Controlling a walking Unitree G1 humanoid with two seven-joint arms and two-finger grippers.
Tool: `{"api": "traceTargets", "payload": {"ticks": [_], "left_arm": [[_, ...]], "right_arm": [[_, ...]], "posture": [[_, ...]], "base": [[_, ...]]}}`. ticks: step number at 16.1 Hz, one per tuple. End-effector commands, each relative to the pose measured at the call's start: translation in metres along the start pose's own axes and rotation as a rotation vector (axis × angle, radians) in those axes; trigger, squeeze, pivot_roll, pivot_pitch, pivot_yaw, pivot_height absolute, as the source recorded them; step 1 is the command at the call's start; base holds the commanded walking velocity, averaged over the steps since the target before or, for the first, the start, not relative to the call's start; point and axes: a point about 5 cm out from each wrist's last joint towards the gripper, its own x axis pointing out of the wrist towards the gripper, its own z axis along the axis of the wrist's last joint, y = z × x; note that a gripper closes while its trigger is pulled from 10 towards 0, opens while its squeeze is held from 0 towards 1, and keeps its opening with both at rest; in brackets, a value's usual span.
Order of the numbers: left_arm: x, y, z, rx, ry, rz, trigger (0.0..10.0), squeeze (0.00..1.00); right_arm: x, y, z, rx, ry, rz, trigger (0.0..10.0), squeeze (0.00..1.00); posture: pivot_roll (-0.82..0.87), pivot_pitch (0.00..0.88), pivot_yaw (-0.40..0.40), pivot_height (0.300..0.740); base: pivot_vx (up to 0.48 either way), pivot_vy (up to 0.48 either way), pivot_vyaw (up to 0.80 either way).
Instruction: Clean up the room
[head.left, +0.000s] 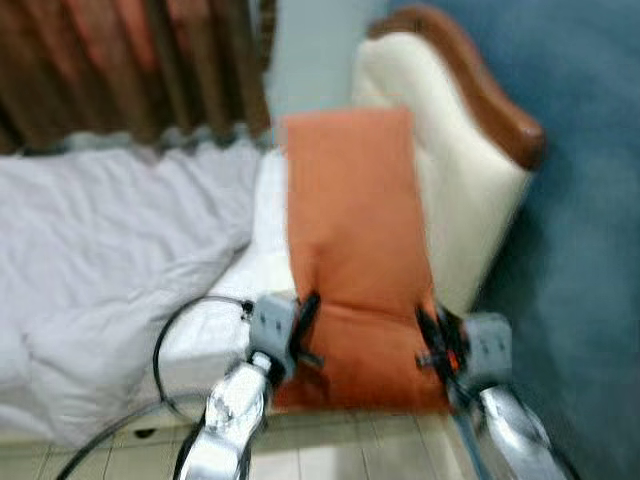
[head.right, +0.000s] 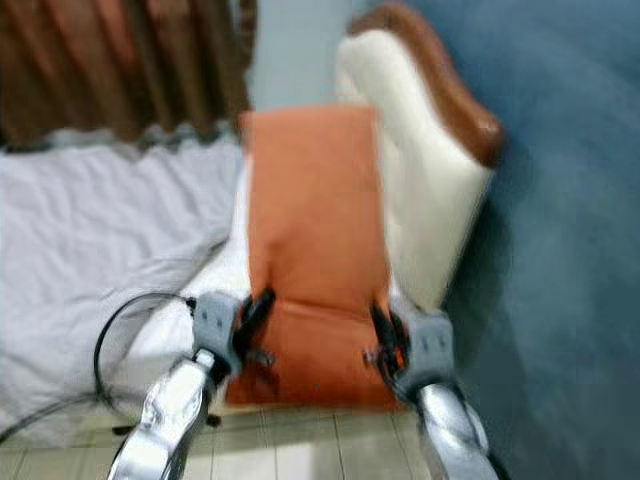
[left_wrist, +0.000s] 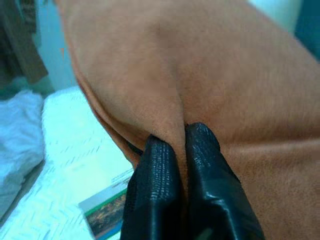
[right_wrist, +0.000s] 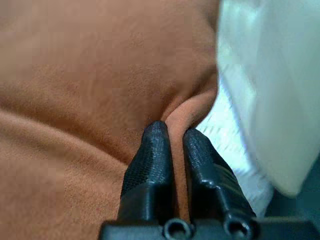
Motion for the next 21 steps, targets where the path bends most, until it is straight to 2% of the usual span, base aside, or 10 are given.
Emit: {"api": "traceTargets", "payload": {"ticks": [1, 2, 3, 5, 6, 12, 17, 19, 21], "left_arm": [[-0.020, 0.041, 0.024, 0.082, -0.075, 0.167, 10.0, 0.00], [-0.026, 0.038, 0.024, 0.088, -0.062, 0.152, 10.0, 0.00], [-0.025, 0.038, 0.024, 0.088, -0.058, 0.150, 10.0, 0.00], [-0.007, 0.042, 0.027, 0.082, -0.059, 0.166, 10.0, 0.00], [-0.003, 0.043, 0.028, 0.084, -0.050, 0.162, 10.0, 0.00], [0.005, 0.047, 0.020, 0.071, -0.001, 0.147, 10.0, 0.00], [0.004, 0.046, 0.012, 0.017, 0.021, 0.180, 10.0, 0.00], [0.006, 0.047, 0.011, 0.031, 0.017, 0.190, 10.0, 0.00], [0.009, 0.050, 0.009, 0.007, 0.037, 0.211, 10.0, 0.00]], "right_arm": [[-0.016, -0.025, 0.010, -0.048, -0.013, -0.099, 10.0, 0.00], [-0.024, -0.025, 0.006, -0.048, 0.002, -0.107, 10.0, 0.00], [-0.025, -0.025, 0.005, -0.047, 0.004, -0.111, 10.0, 0.00], [-0.012, -0.025, 0.006, -0.050, 0.004, -0.106, 10.0, 0.00], [-0.010, -0.025, 0.007, -0.050, 0.005, -0.107, 10.0, 0.00], [-0.008, -0.023, 0.007, -0.063, 0.007, -0.089, 10.0, 0.00], [-0.007, -0.027, 0.006, -0.066, 0.015, -0.083, 10.0, 0.00], [-0.005, -0.027, 0.005, -0.068, 0.020, -0.077, 10.0, 0.00], [-0.003, -0.026, 0.005, -0.069, 0.022, -0.068, 10.0, 0.00]], "posture": [[-0.07, 0.000, 0.006, 0.740], [-0.07, 0.000, 0.010, 0.740], [-0.07, 0.000, 0.010, 0.740], [-0.07, 0.000, 0.013, 0.740], [-0.07, 0.000, 0.014, 0.740], [-0.09, 0.000, 0.022, 0.740], [-0.09, 0.000, 0.013, 0.740], [-0.09, 0.000, 0.008, 0.740], [-0.09, 0.000, 0.005, 0.740]], "base": [[0.480, 0.000, 0.00], [0.480, 0.000, 0.00], [0.480, 0.000, 0.00], [0.480, 0.000, 0.00], [0.480, 0.000, 0.00], [0.480, 0.000, 0.00], [0.480, 0.000, 0.00], [0.480, 0.000, 0.00], [0.000, 0.000, 0.00]]}}
